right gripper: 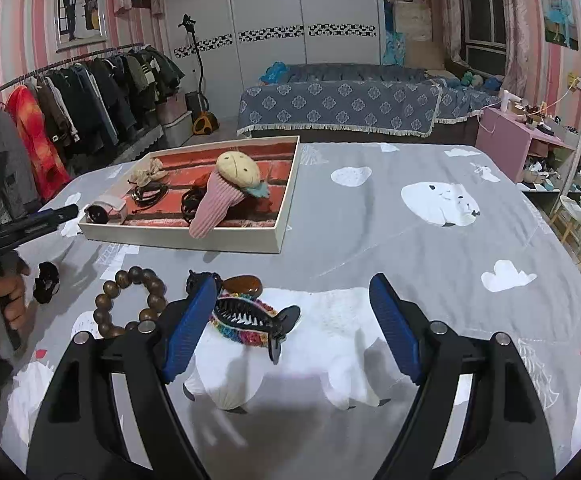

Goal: Organize jewelry
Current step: 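Grasp the wooden bead bracelet with the left tool while the right tool grasps the rainbow bracelet, then carry the bead bracelet with the left tool while the right tool carries the rainbow bracelet to the tray, then open the left tool over the tray while the right tool releases the rainbow bracelet inside, then move the left tool to the black scrunchie while the right tool approaches the black braided hair tie, then grasp the black scrunchie with the left tool while the right tool grasps the braided hair tie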

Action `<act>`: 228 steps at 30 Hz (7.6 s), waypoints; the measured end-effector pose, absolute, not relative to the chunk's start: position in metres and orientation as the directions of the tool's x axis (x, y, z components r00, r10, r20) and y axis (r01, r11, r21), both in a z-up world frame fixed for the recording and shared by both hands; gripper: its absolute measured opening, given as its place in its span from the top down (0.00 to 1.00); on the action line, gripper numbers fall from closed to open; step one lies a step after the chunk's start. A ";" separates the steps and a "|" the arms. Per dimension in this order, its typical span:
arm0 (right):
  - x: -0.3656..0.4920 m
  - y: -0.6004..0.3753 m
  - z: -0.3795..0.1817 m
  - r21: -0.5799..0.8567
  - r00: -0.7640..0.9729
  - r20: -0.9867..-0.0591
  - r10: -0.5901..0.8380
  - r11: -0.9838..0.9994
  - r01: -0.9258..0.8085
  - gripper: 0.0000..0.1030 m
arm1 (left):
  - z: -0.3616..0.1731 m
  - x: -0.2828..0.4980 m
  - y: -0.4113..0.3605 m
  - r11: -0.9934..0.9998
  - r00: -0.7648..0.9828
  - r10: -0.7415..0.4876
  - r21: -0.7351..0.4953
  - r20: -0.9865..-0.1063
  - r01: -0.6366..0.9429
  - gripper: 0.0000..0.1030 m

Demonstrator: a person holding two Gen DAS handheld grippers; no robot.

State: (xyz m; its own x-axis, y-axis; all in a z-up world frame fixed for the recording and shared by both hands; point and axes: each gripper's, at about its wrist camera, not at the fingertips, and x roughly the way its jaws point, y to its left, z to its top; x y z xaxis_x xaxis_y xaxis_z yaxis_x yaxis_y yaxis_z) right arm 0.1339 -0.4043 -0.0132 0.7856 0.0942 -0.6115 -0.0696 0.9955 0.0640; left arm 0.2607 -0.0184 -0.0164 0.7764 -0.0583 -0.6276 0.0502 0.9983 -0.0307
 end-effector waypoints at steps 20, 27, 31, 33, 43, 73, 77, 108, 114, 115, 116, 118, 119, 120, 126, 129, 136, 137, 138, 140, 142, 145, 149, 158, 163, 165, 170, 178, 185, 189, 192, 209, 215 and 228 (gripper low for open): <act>0.158 -0.388 -0.062 0.044 0.670 -0.739 0.071 0.997 -0.058 0.20 | -0.068 0.234 -0.082 0.991 0.636 -0.093 -0.010 -0.766 0.133 0.28; 0.154 -0.395 -0.068 0.051 0.647 -0.759 0.077 0.997 -0.058 0.49 | -0.067 0.227 -0.079 0.989 0.644 -0.128 -0.053 -0.754 0.135 0.31; 0.155 -0.395 -0.071 0.053 0.639 -0.765 0.082 0.997 -0.064 0.66 | -0.062 0.224 -0.083 0.986 0.657 -0.153 -0.067 -0.738 0.154 0.32; 0.155 -0.397 -0.071 0.067 0.639 -0.764 0.092 0.996 -0.064 0.70 | -0.064 0.228 -0.087 0.985 0.649 -0.152 -0.056 -0.746 0.166 0.32; 0.159 -0.400 -0.071 0.102 0.642 -0.757 0.126 0.992 -0.074 0.89 | -0.087 0.239 -0.110 0.977 0.595 -0.131 0.000 -0.793 0.214 0.31; 0.115 -0.388 -0.020 0.107 0.767 -0.617 0.175 0.985 -0.138 0.96 | -0.011 0.187 -0.094 0.963 0.714 -0.254 -0.100 -0.653 0.251 0.82; 0.111 -0.385 -0.005 0.107 0.787 -0.588 0.187 0.982 -0.153 0.96 | 0.004 0.185 -0.088 0.964 0.735 -0.256 -0.104 -0.629 0.246 0.82; 0.273 -0.356 0.029 0.100 0.836 -0.527 0.153 0.988 -0.118 0.96 | 0.016 0.356 -0.057 0.985 0.805 -0.168 -0.075 -0.569 0.152 0.82; 0.307 -0.356 -0.002 0.102 0.811 -0.570 0.129 0.991 -0.086 0.96 | -0.013 0.377 -0.049 0.989 0.799 -0.147 -0.059 -0.584 0.139 0.82; 0.312 -0.358 -0.009 0.107 0.803 -0.581 0.130 0.991 -0.082 0.96 | -0.019 0.380 -0.048 0.989 0.797 -0.143 -0.060 -0.587 0.133 0.82; 0.316 -0.358 -0.015 0.108 0.795 -0.592 0.132 0.991 -0.085 0.96 | -0.025 0.383 -0.047 0.990 0.793 -0.141 -0.065 -0.593 0.128 0.82; 0.320 -0.358 -0.024 0.095 0.786 -0.605 0.130 0.991 -0.091 0.95 | -0.035 0.390 -0.046 0.989 0.772 -0.143 -0.069 -0.619 0.128 0.81; 0.322 -0.358 -0.026 0.092 0.783 -0.608 0.128 0.992 -0.090 0.94 | -0.039 0.392 -0.045 0.990 0.766 -0.140 -0.067 -0.627 0.126 0.81; 0.325 -0.358 -0.028 0.090 0.778 -0.616 0.125 0.992 -0.088 0.94 | -0.042 0.393 -0.044 0.989 0.762 -0.142 -0.067 -0.632 0.128 0.81; 0.326 -0.354 -0.036 0.072 0.766 -0.633 0.114 0.994 -0.088 0.86 | -0.042 0.391 -0.038 0.989 0.747 -0.149 -0.084 -0.648 0.123 0.81; 0.321 -0.358 -0.027 0.088 0.771 -0.624 0.126 0.992 -0.091 0.61 | -0.027 0.380 -0.040 0.985 0.753 -0.173 -0.103 -0.635 0.140 0.59; 0.247 -0.370 0.058 0.129 0.867 -0.464 0.182 0.982 -0.137 0.36 | 0.025 0.317 -0.034 0.988 0.821 -0.153 -0.066 -0.550 0.140 0.33; 0.238 -0.372 0.065 0.133 0.874 -0.448 0.186 0.981 -0.140 0.32 | 0.032 0.302 -0.028 0.989 0.832 -0.144 -0.052 -0.536 0.137 0.31; 0.225 -0.374 0.070 0.134 0.881 -0.434 0.188 0.981 -0.143 0.30 | 0.035 0.291 -0.023 0.991 0.840 -0.132 -0.041 -0.527 0.130 0.31; 0.195 -0.376 0.071 0.126 0.895 -0.411 0.171 0.983 -0.130 0.21 | 0.040 0.265 -0.009 0.994 0.851 -0.105 -0.026 -0.514 0.107 0.31; 0.168 -0.383 0.062 0.126 0.901 -0.406 0.154 0.986 -0.112 0.18 | 0.039 0.236 0.011 0.996 0.857 -0.086 -0.033 -0.508 0.080 0.31; 0.133 -0.385 0.042 0.123 0.902 -0.412 0.131 0.989 -0.088 0.15 | 0.025 0.193 0.034 0.996 0.856 -0.087 -0.052 -0.509 0.070 0.31; 0.089 -0.382 0.013 0.127 0.894 -0.435 0.107 0.990 -0.056 0.14 | 0.002 0.143 0.040 0.997 0.872 -0.072 -0.069 -0.484 0.044 0.31; 0.053 -0.355 -0.027 0.035 0.894 -0.443 0.069 0.998 -0.060 0.14 | -0.033 0.110 0.010 0.994 0.877 -0.066 0.045 -0.477 0.099 0.25; 0.045 -0.355 -0.030 0.042 0.899 -0.433 0.069 0.998 -0.056 0.12 | -0.034 0.110 0.024 0.999 0.877 -0.045 -0.002 -0.478 0.051 0.16; 0.049 -0.352 -0.032 0.028 0.891 -0.449 0.068 0.998 -0.062 0.12 | -0.037 0.116 0.029 1.000 0.863 -0.024 -0.020 -0.505 0.016 0.16; 0.052 -0.347 -0.034 0.004 0.884 -0.462 0.066 0.997 -0.072 0.12 | -0.039 0.120 0.041 0.998 0.850 -0.032 -0.067 -0.526 -0.004 0.16; 0.055 -0.348 -0.036 0.007 0.876 -0.476 0.074 0.997 -0.081 0.12 | -0.045 0.138 0.053 0.994 0.801 -0.047 -0.107 -0.597 -0.022 0.16; 0.067 -0.344 -0.039 0.029 0.848 -0.517 0.112 0.993 -0.114 0.11 | -0.048 0.172 0.060 0.999 0.760 -0.013 -0.042 -0.649 -0.019 0.16; 0.080 -0.347 -0.042 0.078 0.824 -0.552 0.130 0.991 -0.105 0.11 | -0.056 0.196 0.061 1.000 0.733 -0.009 -0.014 -0.680 -0.001 0.16; 0.089 -0.342 -0.040 0.064 0.816 -0.565 0.121 0.993 -0.102 0.11 | -0.061 0.214 0.061 1.000 0.714 -0.006 0.000 -0.701 0.009 0.21; 0.204 -0.292 -0.071 -0.033 0.682 -0.731 0.014 0.998 -0.056 0.47 | -0.075 0.299 0.059 0.996 0.677 -0.089 -0.061 -0.730 0.065 0.89; 0.225 -0.296 -0.084 -0.028 0.631 -0.776 0.003 0.999 -0.039 0.70 | -0.074 0.296 0.077 0.983 0.675 -0.169 -0.171 -0.719 0.064 0.89; 0.208 -0.301 -0.059 0.029 0.690 -0.719 0.079 0.996 -0.084 0.84 | -0.046 0.274 0.068 0.984 0.736 -0.165 -0.159 -0.657 0.078 0.89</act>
